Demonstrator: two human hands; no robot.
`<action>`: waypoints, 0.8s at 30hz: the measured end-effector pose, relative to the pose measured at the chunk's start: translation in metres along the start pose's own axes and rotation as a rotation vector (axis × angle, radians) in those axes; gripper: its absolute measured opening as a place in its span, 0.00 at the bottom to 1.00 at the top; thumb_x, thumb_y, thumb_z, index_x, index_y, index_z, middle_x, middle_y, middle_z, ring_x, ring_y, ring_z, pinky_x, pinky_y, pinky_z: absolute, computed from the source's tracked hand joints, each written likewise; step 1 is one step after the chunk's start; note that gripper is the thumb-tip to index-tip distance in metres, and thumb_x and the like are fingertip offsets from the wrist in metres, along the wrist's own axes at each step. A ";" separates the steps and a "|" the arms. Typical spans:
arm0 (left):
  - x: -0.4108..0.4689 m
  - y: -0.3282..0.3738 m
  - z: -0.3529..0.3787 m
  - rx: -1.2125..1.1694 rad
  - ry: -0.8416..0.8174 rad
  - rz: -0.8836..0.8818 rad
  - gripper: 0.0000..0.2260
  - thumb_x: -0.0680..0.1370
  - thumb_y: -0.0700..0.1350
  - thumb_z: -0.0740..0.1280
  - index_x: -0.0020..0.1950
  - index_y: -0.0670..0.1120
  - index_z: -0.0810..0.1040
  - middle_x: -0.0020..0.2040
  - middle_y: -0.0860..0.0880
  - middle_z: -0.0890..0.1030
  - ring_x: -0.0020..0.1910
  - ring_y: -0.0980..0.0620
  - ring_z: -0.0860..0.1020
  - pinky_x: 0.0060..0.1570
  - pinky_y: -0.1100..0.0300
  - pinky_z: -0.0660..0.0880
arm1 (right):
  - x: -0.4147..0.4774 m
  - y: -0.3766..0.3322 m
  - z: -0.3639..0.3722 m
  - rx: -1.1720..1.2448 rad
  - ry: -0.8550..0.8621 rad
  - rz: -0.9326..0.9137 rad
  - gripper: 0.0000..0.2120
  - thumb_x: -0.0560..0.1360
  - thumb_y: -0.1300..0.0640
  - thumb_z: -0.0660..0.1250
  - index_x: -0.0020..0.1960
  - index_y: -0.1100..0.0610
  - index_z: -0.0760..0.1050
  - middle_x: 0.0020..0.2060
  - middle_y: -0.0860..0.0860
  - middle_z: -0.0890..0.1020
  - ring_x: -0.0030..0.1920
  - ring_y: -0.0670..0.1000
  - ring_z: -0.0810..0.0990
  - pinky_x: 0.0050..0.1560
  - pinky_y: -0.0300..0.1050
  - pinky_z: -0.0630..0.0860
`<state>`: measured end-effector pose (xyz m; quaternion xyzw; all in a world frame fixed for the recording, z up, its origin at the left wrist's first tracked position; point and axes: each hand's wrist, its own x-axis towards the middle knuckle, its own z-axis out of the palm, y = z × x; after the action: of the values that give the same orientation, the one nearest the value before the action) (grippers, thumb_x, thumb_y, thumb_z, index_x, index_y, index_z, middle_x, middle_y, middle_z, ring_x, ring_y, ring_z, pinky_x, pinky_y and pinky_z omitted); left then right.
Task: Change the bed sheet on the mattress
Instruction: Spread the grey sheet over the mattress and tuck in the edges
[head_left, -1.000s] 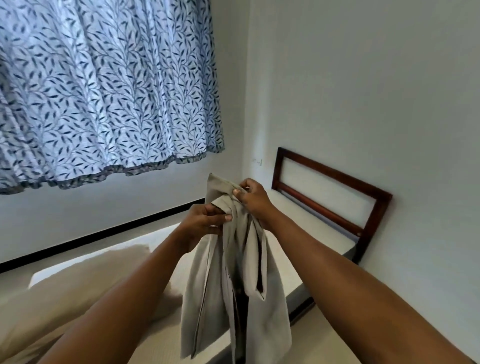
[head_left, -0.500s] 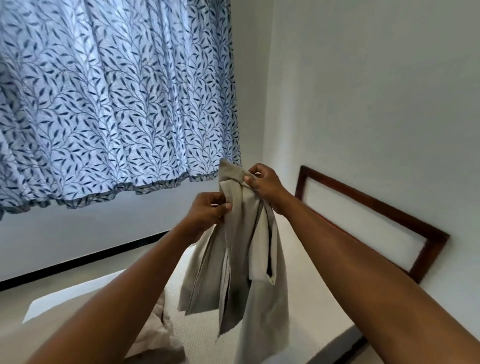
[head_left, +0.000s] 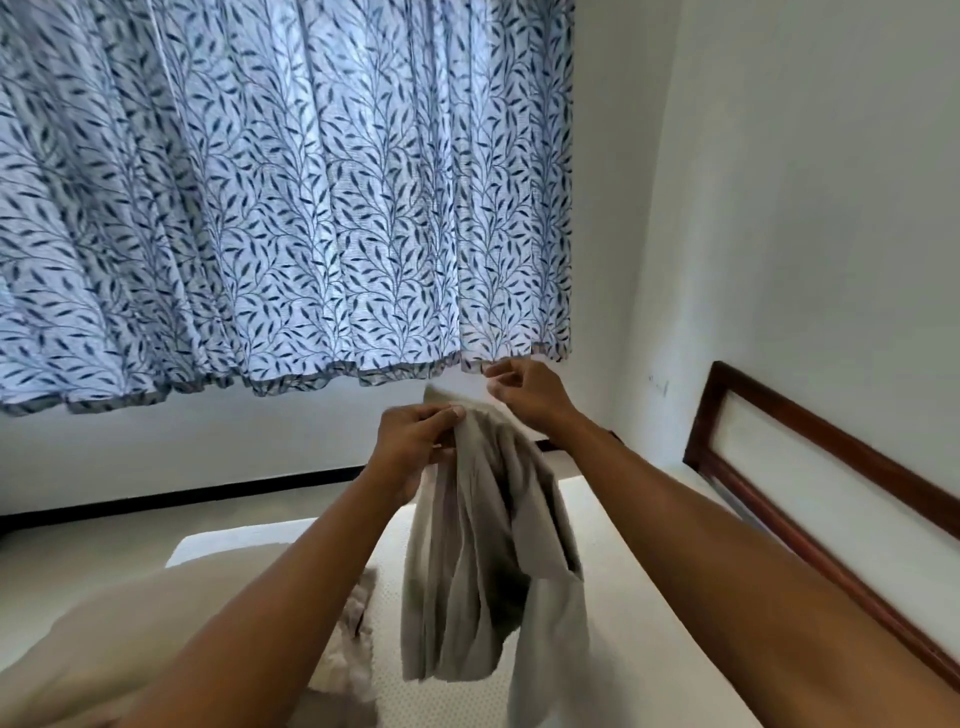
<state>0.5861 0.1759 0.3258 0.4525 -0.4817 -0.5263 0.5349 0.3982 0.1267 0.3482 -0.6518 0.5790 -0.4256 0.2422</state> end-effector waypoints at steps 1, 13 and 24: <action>-0.001 -0.014 0.005 -0.007 0.020 -0.028 0.05 0.75 0.39 0.74 0.48 0.38 0.85 0.39 0.42 0.84 0.37 0.47 0.82 0.35 0.58 0.79 | -0.009 0.008 0.004 0.015 -0.010 0.011 0.07 0.76 0.55 0.73 0.53 0.52 0.84 0.46 0.48 0.86 0.48 0.47 0.83 0.51 0.40 0.78; -0.020 -0.104 0.015 -0.048 0.008 -0.253 0.06 0.74 0.36 0.74 0.48 0.34 0.83 0.42 0.36 0.85 0.38 0.41 0.84 0.35 0.56 0.81 | -0.104 0.084 0.037 0.358 -0.257 0.252 0.15 0.71 0.55 0.80 0.48 0.66 0.82 0.45 0.64 0.86 0.46 0.61 0.87 0.50 0.60 0.85; -0.010 -0.051 -0.034 -0.055 -0.117 -0.140 0.05 0.76 0.39 0.74 0.46 0.38 0.81 0.40 0.40 0.84 0.39 0.44 0.83 0.42 0.53 0.82 | -0.077 0.031 0.041 0.376 -0.149 0.136 0.02 0.75 0.63 0.74 0.46 0.62 0.83 0.44 0.63 0.86 0.48 0.62 0.86 0.50 0.58 0.85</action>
<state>0.6133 0.1828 0.2703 0.4386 -0.4648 -0.6009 0.4801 0.4179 0.1872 0.2806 -0.5844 0.5125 -0.4594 0.4298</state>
